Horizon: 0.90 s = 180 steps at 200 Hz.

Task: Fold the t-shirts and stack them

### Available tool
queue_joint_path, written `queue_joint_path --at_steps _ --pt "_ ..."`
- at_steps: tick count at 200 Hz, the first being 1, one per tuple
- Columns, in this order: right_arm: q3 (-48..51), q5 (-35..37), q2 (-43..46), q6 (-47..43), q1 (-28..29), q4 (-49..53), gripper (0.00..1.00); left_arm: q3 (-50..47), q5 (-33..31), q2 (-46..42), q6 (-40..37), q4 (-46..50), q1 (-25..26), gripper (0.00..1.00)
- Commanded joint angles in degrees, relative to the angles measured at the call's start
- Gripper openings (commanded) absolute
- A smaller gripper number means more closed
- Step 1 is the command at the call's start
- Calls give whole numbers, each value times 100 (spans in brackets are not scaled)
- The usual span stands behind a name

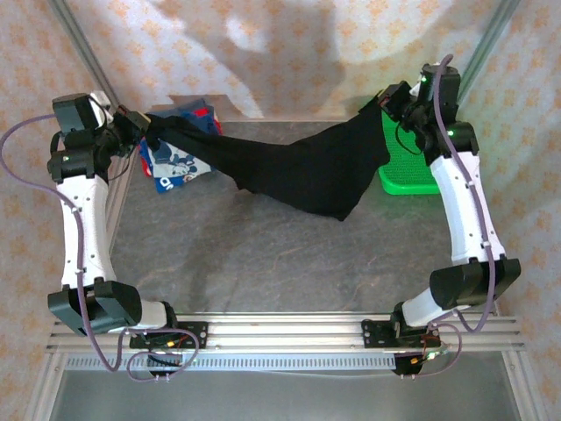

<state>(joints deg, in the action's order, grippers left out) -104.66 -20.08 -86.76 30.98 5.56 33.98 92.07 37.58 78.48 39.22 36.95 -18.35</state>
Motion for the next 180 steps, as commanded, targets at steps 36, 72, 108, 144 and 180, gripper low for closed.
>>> queue_joint_path --at_steps 36,72,108,144,180 --pt "-881 -94 200 -241 -11 944 0 182 47 -252 164 90 195 0" --pt "-1366 -208 482 -304 -24 1261 0 645 -132 -319 128 349 301 0" --pt "-1906 -529 441 -59 -394 1422 0 1321 -541 -87 404 377 292 0" --pt "-2156 -1192 554 354 -676 1390 0 2484 -689 -64 330 651 290 0" --pt "-2417 -1839 745 684 -977 1464 0 3183 -779 -204 182 887 379 0"
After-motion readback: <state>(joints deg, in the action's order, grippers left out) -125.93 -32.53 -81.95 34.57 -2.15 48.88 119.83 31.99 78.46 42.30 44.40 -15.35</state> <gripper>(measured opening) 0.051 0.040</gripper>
